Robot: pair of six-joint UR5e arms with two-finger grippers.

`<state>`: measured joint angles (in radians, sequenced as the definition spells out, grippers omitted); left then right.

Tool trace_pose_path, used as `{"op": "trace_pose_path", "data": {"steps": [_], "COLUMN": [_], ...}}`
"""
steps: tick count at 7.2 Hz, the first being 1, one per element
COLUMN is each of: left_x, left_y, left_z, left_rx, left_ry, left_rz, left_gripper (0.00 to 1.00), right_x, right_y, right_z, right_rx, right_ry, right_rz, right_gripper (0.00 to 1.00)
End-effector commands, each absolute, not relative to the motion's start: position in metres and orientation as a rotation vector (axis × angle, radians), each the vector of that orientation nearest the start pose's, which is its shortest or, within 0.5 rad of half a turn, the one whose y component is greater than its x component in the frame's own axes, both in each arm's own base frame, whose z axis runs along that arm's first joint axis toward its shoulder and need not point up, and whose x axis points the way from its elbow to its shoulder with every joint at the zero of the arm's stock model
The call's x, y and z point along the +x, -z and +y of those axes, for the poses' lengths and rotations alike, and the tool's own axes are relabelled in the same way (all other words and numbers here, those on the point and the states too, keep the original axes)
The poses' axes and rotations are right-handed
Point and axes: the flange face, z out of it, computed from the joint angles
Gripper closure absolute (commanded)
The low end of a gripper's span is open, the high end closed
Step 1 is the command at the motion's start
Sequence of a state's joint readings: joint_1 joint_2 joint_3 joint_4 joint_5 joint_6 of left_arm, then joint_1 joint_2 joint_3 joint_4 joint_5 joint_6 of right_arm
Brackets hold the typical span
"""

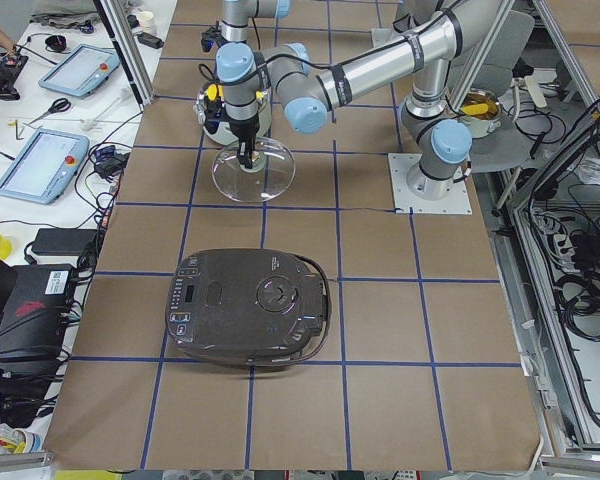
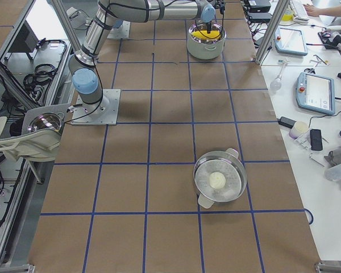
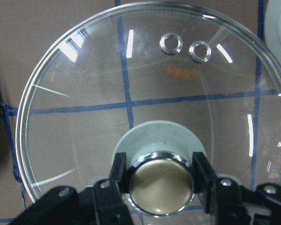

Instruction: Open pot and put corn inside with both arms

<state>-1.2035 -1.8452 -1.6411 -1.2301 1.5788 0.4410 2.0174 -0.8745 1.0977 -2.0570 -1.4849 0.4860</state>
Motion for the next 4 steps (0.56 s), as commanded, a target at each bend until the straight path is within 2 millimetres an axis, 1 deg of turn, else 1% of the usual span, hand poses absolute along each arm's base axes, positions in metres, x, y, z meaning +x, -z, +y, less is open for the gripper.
{"op": "trace_pose_path", "data": {"steps": [1, 2, 3, 4], "left_x": [0.094, 0.095, 0.095, 0.096], "left_y": [-0.272, -0.255, -0.243, -0.233], "left_z": [-0.612, -0.615, -0.615, -0.617], "left_rx": [0.114, 0.114, 0.109, 0.112], "left_ry": [-0.042, -0.069, -0.096, -0.091], "left_rz": [3.147, 3.153, 3.159, 3.156], "left_gripper": [1.00, 1.00, 1.00, 1.00], "right_x": [0.463, 0.457, 0.424, 0.388], "right_y": [-0.340, -0.345, -0.374, -0.389], "right_z": [-0.638, -0.638, -0.628, -0.631], "right_rx": [0.034, -0.100, -0.163, -0.102], "right_ry": [0.303, 0.326, 0.250, 0.176], "right_rz": [2.928, 2.941, 3.042, 3.071], "right_gripper": [0.00, 0.00, 0.00, 0.00]}}
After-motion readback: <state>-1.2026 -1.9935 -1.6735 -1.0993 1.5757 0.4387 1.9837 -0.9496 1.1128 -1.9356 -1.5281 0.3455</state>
